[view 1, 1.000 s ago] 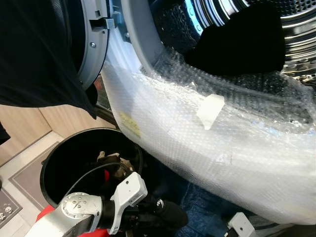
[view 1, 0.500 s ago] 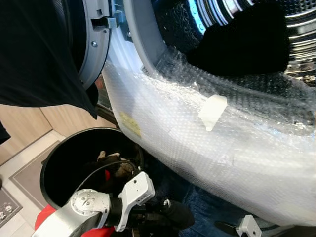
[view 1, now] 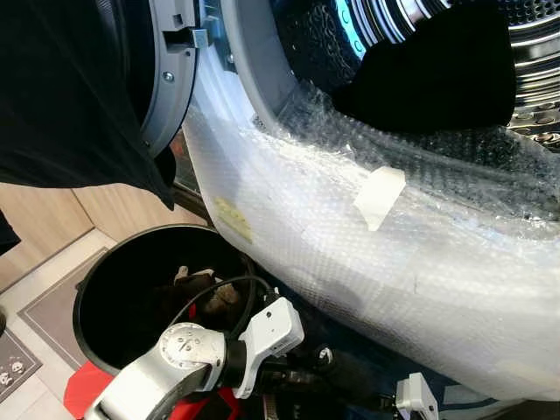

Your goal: Clothes washing

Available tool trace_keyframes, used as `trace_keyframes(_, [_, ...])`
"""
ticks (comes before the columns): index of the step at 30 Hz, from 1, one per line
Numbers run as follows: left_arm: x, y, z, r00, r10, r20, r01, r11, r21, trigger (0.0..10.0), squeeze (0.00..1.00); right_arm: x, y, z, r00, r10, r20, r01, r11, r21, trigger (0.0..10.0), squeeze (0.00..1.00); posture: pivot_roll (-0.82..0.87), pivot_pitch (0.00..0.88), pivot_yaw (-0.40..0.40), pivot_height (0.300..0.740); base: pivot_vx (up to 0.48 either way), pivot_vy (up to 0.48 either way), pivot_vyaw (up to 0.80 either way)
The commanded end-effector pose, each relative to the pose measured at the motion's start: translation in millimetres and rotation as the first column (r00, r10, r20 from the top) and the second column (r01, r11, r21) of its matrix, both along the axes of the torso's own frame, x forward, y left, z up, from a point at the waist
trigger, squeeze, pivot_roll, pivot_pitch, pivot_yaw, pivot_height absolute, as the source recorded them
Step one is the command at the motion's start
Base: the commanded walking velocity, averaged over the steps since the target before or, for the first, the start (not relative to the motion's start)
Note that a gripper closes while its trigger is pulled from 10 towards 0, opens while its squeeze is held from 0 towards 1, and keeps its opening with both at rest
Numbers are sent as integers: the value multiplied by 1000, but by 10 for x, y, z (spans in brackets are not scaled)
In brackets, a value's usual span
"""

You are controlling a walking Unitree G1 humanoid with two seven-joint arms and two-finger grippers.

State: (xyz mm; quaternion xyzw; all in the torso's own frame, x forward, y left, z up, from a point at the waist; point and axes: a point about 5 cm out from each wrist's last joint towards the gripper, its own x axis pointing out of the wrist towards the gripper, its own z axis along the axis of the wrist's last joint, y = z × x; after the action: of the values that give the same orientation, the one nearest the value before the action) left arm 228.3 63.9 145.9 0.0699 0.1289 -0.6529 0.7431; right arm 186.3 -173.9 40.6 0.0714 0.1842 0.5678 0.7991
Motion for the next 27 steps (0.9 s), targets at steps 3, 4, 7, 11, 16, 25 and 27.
trace_keyframes(3, [18, -108, 52, 999, -28, 27, 29, 999, -30, 0, 0, -15, 71, -4, 1000, -1, -3, 1, 1000, -25, 10000, 1000, 64, 168, -28, 740, 0, 0, 0])
trace_keyframes(4, [13, -126, 47, 999, -32, 25, 33, 999, -34, 0, 0, 7, 87, -12, 1000, -22, -5, 22, 999, -26, 10000, 1000, 64, 168, -28, 740, 0, 0, 0])
trace_keyframes(7, [-15, -149, 20, 999, -46, 22, 46, 998, -33, 0, 0, -8, 134, -22, 1000, -7, -13, 7, 1000, -28, 10000, 1000, 59, 162, -28, 740, 0, 0, 0])
trace_keyframes(11, [-13, -177, 21, 999, -45, 21, 46, 998, -44, 0, 0, -39, 178, -79, 1000, -4, -14, 3, 997, -82, 10000, 663, 62, 156, -28, 740, 0, 0, 0])
trace_keyframes(16, [31, -277, 49, 998, -45, 44, 48, 997, -61, 0, 0, 13, 228, -85, 993, -104, -62, 105, 994, 18, 10000, 0, 72, 142, -31, 740, 0, 0, 0])
trace_keyframes(25, [51, -463, 70, 995, -69, 78, 76, 994, -79, 0, 0, 119, 359, 23, 980, -173, -96, 189, 962, 196, 10000, 0, 67, 113, -29, 740, 0, 0, 0])
trace_keyframes(27, [46, -532, 78, 993, -83, 84, 90, 992, -88, 0, 0, 110, 388, 37, 982, -160, -102, 179, 960, 213, 10000, 0, 61, 107, -28, 740, 0, 0, 0])
